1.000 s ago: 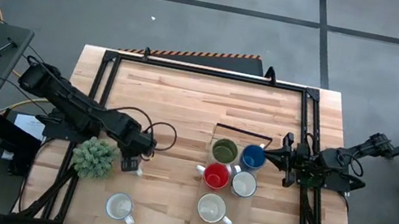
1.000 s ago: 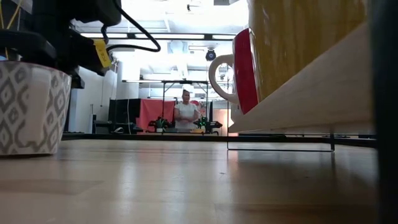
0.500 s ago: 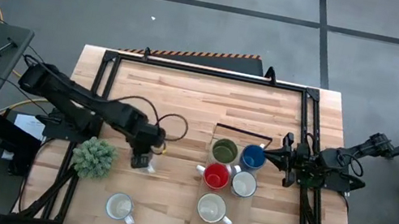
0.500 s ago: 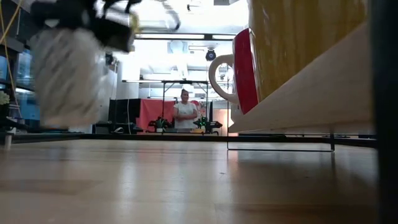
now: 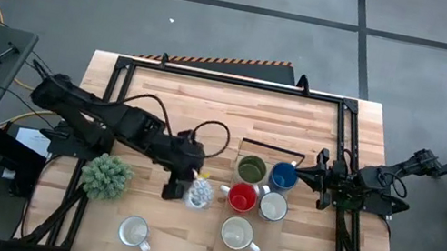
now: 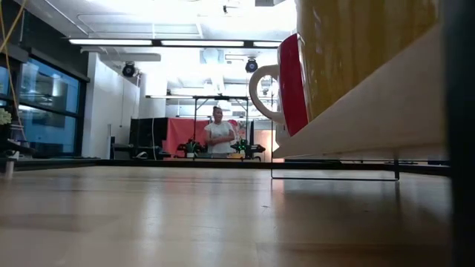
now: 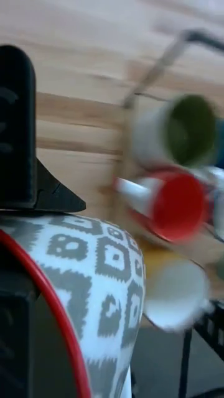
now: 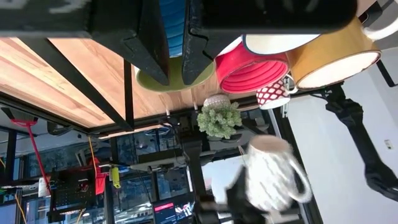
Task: Place coffee mugs
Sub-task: Move the gray and white mug to the lower middle of the table
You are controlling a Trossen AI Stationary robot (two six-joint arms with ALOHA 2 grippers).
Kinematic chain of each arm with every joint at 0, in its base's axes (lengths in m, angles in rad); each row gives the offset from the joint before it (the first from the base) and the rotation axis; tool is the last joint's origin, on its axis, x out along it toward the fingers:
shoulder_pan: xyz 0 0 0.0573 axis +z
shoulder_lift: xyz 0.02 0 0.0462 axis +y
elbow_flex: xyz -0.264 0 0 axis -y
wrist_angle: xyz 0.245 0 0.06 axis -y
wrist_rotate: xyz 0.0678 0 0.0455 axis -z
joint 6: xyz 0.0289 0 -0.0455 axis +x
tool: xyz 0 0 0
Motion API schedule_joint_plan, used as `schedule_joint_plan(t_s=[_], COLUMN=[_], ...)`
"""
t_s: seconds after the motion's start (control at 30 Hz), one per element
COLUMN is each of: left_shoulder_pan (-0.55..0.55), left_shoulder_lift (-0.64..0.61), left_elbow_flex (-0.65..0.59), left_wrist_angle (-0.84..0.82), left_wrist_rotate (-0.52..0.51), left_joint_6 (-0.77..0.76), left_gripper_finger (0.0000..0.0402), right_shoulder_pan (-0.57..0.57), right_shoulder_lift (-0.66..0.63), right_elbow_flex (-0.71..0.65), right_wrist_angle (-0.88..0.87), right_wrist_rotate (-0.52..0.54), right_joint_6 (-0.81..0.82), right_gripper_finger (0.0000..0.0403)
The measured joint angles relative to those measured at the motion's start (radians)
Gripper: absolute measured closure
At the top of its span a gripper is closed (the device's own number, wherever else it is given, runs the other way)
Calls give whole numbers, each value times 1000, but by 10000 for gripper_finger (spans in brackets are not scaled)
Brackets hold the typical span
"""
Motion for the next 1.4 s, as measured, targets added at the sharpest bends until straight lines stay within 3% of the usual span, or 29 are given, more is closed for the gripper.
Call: schedule_joint_plan(t_s=[0.27,0.53,0.9,1.4], left_shoulder_pan=[-63,-84,-128,-211], left_shoulder_lift=[248,410,498,521], left_elbow_flex=[393,604,706,698], left_wrist_angle=[-149,-192,-220,-238], left_wrist_rotate=[-58,-52,-56,-108], left_joint_6=[129,223,180,-150], left_gripper_finger=[394,394,394,394], right_shoulder_pan=[0,0,0,0], right_shoulder_lift=[0,0,0,1], right_elbow_flex=[0,0,0,1], right_wrist_angle=[0,0,-21,-40], right_wrist_rotate=[0,0,3,5], right_joint_6=[0,0,0,-1], right_gripper_finger=[373,373,373,373])
